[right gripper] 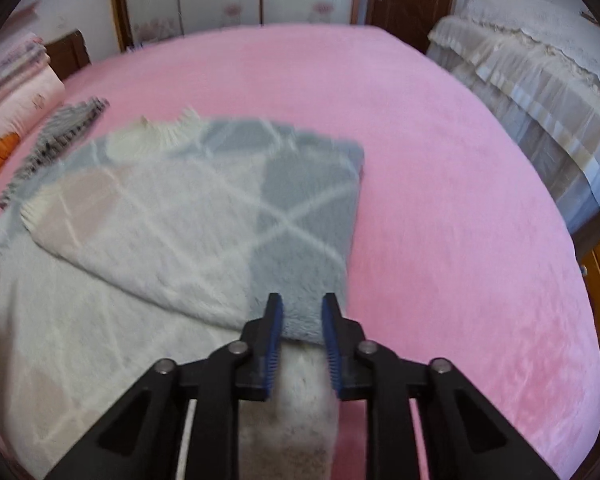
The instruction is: Fold small clothes
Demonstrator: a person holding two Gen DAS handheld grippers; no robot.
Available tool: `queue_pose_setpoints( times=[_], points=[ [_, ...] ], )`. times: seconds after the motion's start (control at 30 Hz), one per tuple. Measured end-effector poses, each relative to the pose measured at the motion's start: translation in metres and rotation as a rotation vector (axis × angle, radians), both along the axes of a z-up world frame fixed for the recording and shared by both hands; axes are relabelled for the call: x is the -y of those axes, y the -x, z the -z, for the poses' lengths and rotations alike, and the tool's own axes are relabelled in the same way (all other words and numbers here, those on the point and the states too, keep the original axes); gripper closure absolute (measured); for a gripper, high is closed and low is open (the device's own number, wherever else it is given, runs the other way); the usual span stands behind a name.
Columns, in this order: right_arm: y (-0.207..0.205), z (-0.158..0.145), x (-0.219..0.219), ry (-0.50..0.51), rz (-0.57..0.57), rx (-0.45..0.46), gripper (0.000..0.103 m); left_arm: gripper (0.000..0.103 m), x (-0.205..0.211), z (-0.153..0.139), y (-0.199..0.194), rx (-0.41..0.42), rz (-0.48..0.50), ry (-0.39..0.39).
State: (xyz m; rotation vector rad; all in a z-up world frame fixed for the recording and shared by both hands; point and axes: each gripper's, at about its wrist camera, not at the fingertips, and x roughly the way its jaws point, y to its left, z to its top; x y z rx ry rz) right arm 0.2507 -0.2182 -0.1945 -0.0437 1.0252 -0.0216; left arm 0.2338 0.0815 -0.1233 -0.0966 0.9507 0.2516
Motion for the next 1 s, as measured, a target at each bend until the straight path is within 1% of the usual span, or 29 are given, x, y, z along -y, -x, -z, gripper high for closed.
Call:
queue_pose_setpoints(
  times=[0.07,0.13,0.2,0.27,0.37,0.6,0.67,0.8,0.9,0.97,1.0],
  points=[
    [0.003,-0.001,-0.001,0.007,0.008,0.002,0.086,0.034,-0.002,-0.003,0.009,-0.006,-0.003,0.008],
    [0.008,-0.01,-0.002,-0.001,0.021,0.005,0.086,0.034,-0.004,-0.007,0.018,-0.005,-0.006,0.008],
    [0.015,-0.022,-0.004,-0.028,0.022,0.025,0.086,0.03,-0.008,-0.011,0.027,-0.002,-0.009,0.005],
    [0.025,-0.034,-0.008,-0.034,0.018,0.052,0.086,0.024,-0.012,-0.016,0.035,0.006,-0.015,-0.002],
    [0.037,-0.049,-0.021,-0.038,-0.001,0.072,0.086,0.02,-0.019,-0.024,0.051,0.021,-0.019,-0.017],
    [0.063,-0.08,-0.061,-0.121,-0.063,0.091,0.086,0.013,-0.039,-0.042,0.087,0.045,-0.024,-0.006],
    [0.07,-0.089,-0.076,-0.15,-0.085,0.101,0.086,0.012,-0.044,-0.046,0.095,0.053,-0.027,-0.007],
    [0.076,-0.103,-0.113,-0.177,-0.138,0.115,0.085,0.012,-0.06,-0.051,0.108,0.054,-0.039,-0.015],
    [0.076,-0.111,-0.147,-0.19,-0.193,0.11,0.085,0.01,-0.079,-0.055,0.115,0.069,-0.055,-0.002],
    [0.072,-0.114,-0.176,-0.194,-0.237,0.107,0.085,0.006,-0.093,-0.057,0.119,0.081,-0.079,0.001],
    [0.07,-0.115,-0.192,-0.19,-0.263,0.107,0.085,0.006,-0.102,-0.058,0.12,0.086,-0.095,0.001]
  ],
)
